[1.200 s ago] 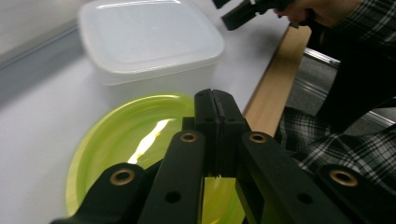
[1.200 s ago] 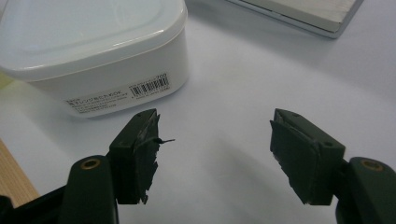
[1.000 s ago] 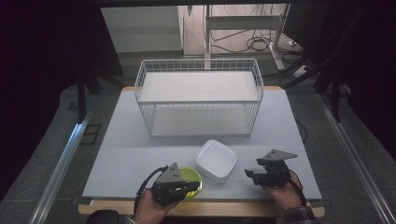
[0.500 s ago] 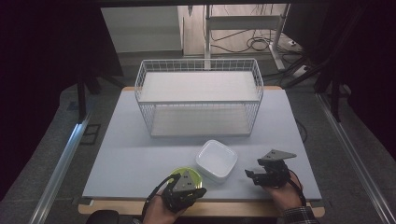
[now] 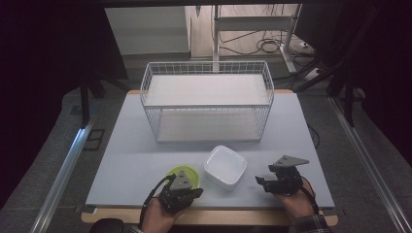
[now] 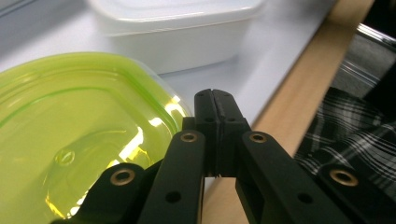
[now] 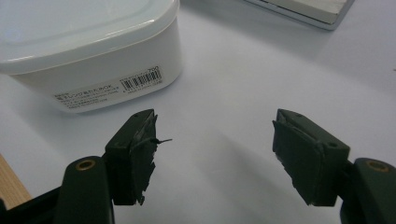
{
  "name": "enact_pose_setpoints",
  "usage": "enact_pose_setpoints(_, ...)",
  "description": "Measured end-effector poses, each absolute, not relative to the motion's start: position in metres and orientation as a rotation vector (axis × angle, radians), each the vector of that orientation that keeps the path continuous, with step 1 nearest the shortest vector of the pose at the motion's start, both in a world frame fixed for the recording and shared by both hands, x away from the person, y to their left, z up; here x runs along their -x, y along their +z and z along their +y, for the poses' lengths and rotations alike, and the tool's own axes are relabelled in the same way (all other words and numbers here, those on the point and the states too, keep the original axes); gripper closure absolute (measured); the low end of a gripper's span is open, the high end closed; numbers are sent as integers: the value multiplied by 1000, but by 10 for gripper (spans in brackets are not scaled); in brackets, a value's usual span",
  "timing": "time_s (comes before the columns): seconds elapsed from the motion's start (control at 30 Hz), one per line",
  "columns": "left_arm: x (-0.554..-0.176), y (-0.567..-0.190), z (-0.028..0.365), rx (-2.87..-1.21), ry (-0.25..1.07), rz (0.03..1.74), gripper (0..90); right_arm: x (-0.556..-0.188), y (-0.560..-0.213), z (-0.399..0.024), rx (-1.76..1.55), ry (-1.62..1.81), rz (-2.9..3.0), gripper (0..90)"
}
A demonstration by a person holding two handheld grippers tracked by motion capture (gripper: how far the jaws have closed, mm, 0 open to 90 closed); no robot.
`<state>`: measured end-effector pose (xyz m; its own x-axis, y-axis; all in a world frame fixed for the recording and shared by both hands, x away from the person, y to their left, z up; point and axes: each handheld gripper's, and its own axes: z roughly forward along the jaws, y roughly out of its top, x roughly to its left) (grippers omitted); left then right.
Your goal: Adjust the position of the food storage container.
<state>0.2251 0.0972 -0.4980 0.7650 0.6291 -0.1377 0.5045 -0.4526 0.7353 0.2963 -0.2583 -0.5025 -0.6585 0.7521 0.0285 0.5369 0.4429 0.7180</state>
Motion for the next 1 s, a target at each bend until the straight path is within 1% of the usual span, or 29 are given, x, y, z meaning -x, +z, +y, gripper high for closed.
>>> enact_pose_setpoints(0.27,-242,-502,122,-2065,205,943,900,-296,-503,-258,-1110,1033,2409,310)
enact_pose_setpoints(1.0,-266,-506,170,-1997,310,1089,900,-297,-503,-257,-1114,1042,2412,300)
